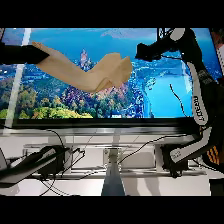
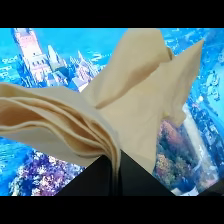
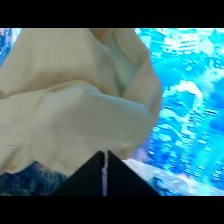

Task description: Fold the clothes and pants, and hang the long-sleeved shirts on hangers.

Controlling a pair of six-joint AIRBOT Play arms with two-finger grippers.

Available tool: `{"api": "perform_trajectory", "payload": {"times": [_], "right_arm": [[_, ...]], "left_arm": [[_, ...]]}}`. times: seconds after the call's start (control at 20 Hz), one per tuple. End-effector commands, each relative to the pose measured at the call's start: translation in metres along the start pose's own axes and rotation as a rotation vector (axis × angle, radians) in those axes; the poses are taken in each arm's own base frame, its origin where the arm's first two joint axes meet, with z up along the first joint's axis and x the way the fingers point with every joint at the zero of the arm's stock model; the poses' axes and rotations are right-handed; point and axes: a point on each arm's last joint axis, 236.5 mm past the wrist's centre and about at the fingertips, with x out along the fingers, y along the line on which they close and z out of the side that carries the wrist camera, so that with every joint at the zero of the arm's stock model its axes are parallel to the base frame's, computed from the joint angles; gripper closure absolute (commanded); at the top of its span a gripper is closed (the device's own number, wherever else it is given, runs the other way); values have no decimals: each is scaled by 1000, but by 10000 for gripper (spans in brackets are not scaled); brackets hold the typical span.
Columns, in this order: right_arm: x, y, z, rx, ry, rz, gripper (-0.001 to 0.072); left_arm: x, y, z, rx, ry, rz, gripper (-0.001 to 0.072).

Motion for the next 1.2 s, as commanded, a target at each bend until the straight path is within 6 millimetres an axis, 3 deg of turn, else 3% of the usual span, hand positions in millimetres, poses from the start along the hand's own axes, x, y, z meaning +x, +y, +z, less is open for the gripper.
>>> {"api": "perform_trajectory", "payload": {"times": [0.0, 0.15, 0.3, 0.45, 0.6, 0.75, 0.9, 1.05, 1.15], "right_arm": [[22, 56, 3, -92, -64, 48, 704], [64, 133, -18, -179, -91, 118, 704], [121, 198, -68, -188, -46, 179, 705], [169, 242, -125, -171, 9, 219, 705], [187, 271, -143, -136, 5, 279, 705], [180, 267, -110, -147, -74, 277, 705], [158, 245, -64, -135, -125, 259, 704], [119, 187, -17, -211, -133, 147, 704], [80, 137, 18, -189, -157, 64, 704]], "left_arm": [[0, 3, 0, -6, -1, 5, 695], [-10, 13, 12, -34, -62, 49, 695], [-23, 12, 22, -30, -111, 78, 695], [-28, 8, 24, -20, -122, 81, 695], [-26, 8, 23, -22, -118, 77, 695], [-23, 6, 23, -25, -118, 67, 695], [-10, -17, 31, -55, -136, -43, 695], [30, -56, 33, -73, -101, -197, 695], [73, -88, 36, -88, -88, -284, 695]]}}
